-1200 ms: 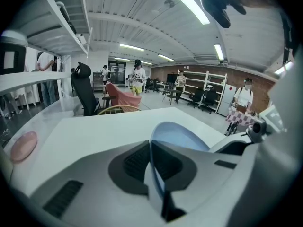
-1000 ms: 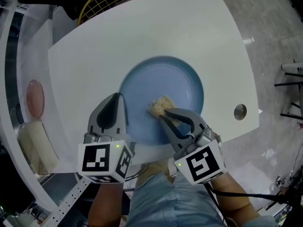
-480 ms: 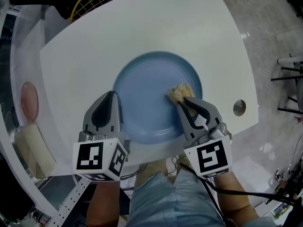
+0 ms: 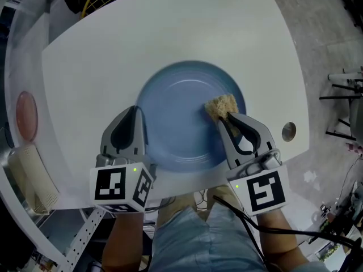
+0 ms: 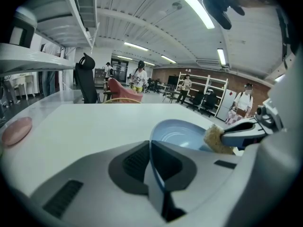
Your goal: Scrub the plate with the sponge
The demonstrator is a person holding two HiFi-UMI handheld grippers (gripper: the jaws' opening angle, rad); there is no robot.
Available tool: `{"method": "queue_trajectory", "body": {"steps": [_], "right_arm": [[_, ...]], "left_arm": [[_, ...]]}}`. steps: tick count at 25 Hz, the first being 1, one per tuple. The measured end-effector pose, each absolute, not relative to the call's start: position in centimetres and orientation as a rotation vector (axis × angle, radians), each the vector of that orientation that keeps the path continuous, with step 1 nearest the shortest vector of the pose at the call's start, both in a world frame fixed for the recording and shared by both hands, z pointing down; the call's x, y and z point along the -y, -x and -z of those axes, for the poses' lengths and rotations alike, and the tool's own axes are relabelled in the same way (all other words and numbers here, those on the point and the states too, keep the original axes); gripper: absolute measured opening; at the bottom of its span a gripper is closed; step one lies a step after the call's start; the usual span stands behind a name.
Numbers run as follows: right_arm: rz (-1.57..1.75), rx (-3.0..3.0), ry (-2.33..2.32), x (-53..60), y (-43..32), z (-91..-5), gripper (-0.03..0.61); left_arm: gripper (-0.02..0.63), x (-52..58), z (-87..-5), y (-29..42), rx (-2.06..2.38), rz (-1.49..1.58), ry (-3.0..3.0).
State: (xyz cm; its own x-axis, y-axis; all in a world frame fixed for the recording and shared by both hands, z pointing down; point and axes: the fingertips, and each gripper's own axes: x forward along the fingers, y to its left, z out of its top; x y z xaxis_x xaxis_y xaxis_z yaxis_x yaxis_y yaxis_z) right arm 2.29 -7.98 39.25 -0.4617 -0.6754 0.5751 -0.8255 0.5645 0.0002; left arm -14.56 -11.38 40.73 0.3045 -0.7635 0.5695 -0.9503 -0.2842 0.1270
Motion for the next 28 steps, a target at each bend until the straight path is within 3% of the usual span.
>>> {"method": "queue_trajectory", "body": {"steps": [14, 21, 28], "right_arm": [[-0.362, 2.332, -1.187, 8.1, -0.8, -37.6, 0.049], [-0.372, 2.468, -1.201, 7.4, -0.2, -31.9, 0.049], [-0.174, 2.637, -1.207, 6.3, -0.1, -23.7, 0.051]], "left_arm": [[0.023, 10.8, -39.9, 16.9, 1.636, -0.546, -2.105], [0.023, 8.9, -32.8, 15.8, 1.736, -0.464, -2.175], [0.023, 5.7, -23.3, 13.8, 1.96, -0.313, -2.294]]}}
